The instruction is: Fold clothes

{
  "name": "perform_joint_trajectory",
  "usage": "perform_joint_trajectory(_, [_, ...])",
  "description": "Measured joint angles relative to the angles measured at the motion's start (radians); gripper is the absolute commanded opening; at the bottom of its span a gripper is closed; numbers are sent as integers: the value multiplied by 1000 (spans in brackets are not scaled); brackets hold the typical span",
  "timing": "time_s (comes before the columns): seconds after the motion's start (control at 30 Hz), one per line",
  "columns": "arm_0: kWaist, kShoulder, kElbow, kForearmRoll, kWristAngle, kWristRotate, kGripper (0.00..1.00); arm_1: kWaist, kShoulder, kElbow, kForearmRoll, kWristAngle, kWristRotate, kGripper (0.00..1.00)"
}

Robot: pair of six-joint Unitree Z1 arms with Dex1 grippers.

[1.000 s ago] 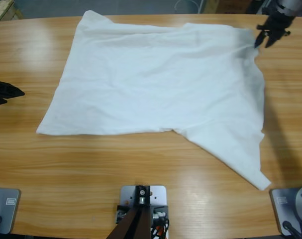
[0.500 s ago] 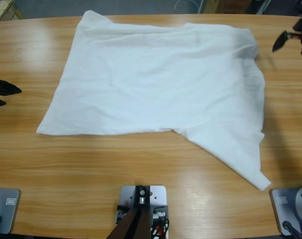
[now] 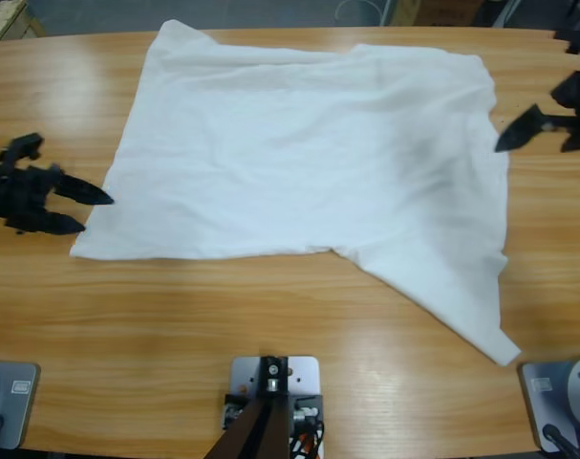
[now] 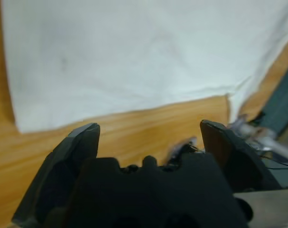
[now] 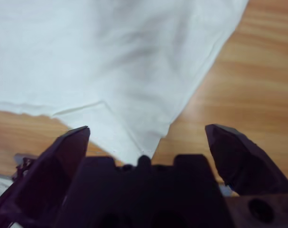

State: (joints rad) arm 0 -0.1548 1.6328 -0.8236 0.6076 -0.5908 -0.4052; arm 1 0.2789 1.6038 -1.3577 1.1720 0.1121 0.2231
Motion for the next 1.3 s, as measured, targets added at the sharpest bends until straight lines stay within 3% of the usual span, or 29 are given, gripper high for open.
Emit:
perform_joint_trajectory(0.27, [-160,68,-63,0,237,-37,818,19,-192,92,42,1,48,1000])
perform_joint_trajectory(0.5, [-264,-19,80,-57,352,-244,817,38,-192,118,2,12,20,1000])
perform_joint_trajectory(0.87, [-227,-117,100,-66,422,-298,821,58,-192,168,-14,22,15,1000])
perform_joint_trajectory(1.3, [-201,21,100,-71,425,-324,820,58,-192,184,-16,23,15,1000])
